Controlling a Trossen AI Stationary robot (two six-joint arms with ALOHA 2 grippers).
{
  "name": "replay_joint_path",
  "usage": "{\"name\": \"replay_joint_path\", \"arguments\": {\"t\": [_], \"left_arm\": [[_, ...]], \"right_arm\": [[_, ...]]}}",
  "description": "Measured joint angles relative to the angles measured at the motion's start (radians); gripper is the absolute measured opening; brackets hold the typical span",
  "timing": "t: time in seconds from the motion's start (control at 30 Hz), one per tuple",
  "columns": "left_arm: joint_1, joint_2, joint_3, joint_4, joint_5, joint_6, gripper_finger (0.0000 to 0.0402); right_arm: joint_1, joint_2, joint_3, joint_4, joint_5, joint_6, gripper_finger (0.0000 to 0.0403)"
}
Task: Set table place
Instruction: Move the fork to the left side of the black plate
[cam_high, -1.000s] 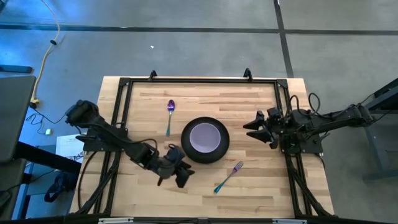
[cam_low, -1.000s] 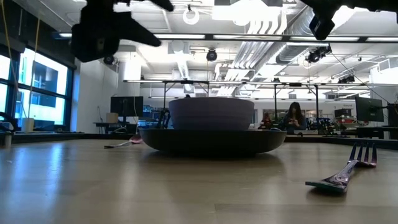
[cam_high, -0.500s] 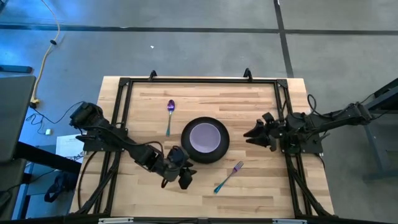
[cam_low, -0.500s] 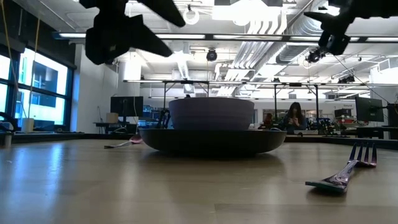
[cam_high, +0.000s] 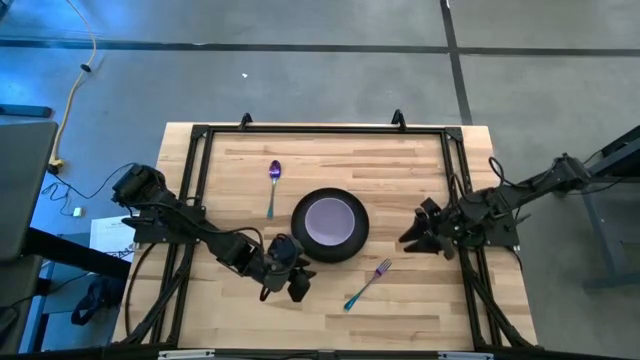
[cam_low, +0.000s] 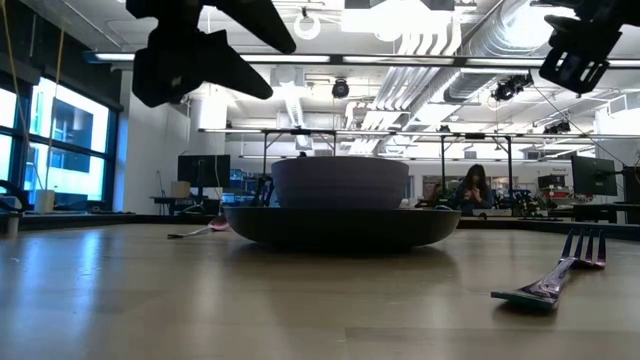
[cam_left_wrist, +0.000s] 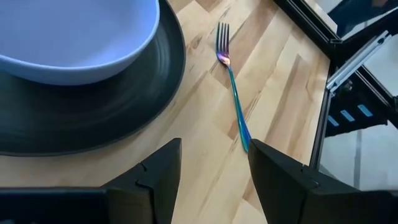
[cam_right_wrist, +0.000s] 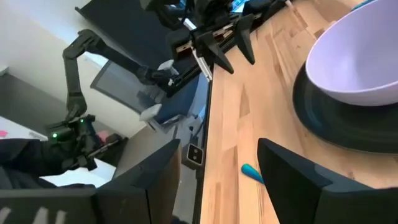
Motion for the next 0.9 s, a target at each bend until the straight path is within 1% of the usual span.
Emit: {"name": "replay_joint_path", "arguments": {"t": [0.1,0.17,0.27,0.37,0.47,0.57,0.67,0.9], "left_arm": [[-0.002,0.0,0.0,-0.001,0.007,-0.005,0.0175],[-0.002,0.0,0.0,0.0,0.029,-0.006,0.0175],[0.0,0.001,-0.001,0.013,0.082,-0.025,0.0175],[-0.002,0.022,-0.001,0.057,0.109,-0.036,0.0175],[-0.006,0.035,0.008,0.072,0.095,-0.046,0.0175],[-0.007,0.041,0.015,0.063,0.074,-0.043,0.0175],[-0.006,0.05,0.022,0.103,0.048,-0.036,0.0175],[-0.006,0.052,0.019,0.117,0.028,-0.03,0.0175]], "right_arm": [[0.015,0.0,0.0,0.0,0.004,0.007,0.0204],[0.025,0.0,0.0,0.0,0.012,0.007,0.0204],[0.039,0.0,0.0,0.0,0.06,0.007,0.0204],[0.048,0.0,0.0,0.0,0.12,0.023,0.0204],[0.053,0.001,0.0,0.003,0.155,0.023,0.0204],[0.054,0.003,0.0,0.004,0.155,0.039,0.0204],[0.07,0.007,0.0,0.002,0.151,0.057,0.0204],[0.117,0.014,0.0,-0.007,0.172,0.078,0.0204]]}}
